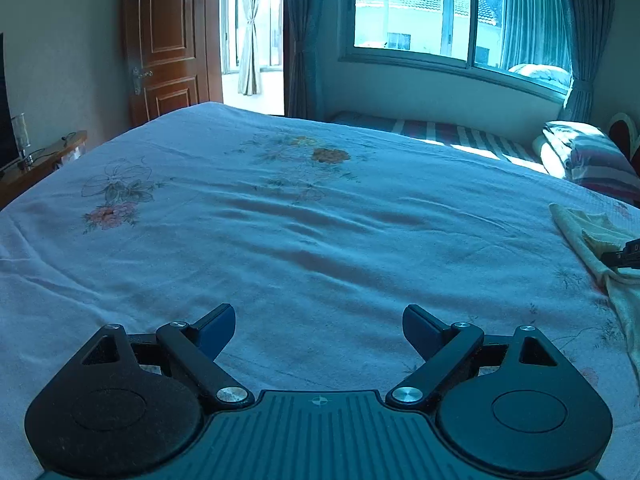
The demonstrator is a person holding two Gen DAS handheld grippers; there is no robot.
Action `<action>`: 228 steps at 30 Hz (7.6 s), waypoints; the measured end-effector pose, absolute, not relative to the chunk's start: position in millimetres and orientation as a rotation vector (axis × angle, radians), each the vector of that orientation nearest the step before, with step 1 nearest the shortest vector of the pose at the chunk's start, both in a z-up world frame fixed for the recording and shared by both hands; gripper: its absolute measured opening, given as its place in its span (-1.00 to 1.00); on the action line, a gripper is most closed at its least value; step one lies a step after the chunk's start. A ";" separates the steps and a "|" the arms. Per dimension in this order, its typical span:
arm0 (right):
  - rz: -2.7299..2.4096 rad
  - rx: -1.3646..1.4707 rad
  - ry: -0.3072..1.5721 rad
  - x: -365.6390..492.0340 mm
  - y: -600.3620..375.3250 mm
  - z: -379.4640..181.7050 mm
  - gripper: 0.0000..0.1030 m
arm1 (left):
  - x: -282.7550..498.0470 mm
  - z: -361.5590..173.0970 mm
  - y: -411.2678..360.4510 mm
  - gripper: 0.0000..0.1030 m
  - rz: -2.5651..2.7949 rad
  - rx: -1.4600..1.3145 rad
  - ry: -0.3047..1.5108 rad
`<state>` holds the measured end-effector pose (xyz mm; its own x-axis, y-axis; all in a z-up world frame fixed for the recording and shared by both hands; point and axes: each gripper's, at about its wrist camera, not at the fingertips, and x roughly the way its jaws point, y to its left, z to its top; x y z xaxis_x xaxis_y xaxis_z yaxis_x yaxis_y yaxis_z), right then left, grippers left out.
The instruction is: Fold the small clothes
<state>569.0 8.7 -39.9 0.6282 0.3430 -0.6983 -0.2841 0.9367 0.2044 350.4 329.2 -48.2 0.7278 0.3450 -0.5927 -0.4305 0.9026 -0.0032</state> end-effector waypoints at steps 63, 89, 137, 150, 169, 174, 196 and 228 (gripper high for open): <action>0.182 0.137 0.789 672.1 -317.9 -24.9 -0.14 | 648.5 -56.7 128.5 0.47 0.095 -0.151 0.653; 0.284 -0.112 0.738 623.3 -278.8 -22.5 -0.55 | 625.1 -68.7 76.3 0.15 -0.033 0.047 0.710; 0.403 0.843 0.986 229.2 -379.6 -65.3 -0.45 | 206.3 -132.4 143.8 -0.82 -0.412 -0.760 0.912; 0.543 0.612 0.874 249.9 -353.1 11.9 -0.88 | 249.6 -56.8 145.1 -0.93 -0.407 -0.763 0.664; 0.620 0.657 0.805 586.2 -351.1 40.9 -0.89 | 570.3 -36.3 145.6 -0.93 -0.260 -0.812 0.613; 0.406 0.736 0.937 670.4 -366.2 -33.2 -0.42 | 619.0 -79.8 173.0 -0.91 -0.057 -0.851 0.745; 0.595 0.229 0.876 676.3 -319.9 -13.5 -0.45 | 667.6 -40.4 136.4 -0.26 -0.318 -0.206 0.769; 0.580 0.170 0.704 681.8 -324.2 23.9 -0.91 | 678.0 6.5 130.9 -0.92 -0.335 -0.177 0.628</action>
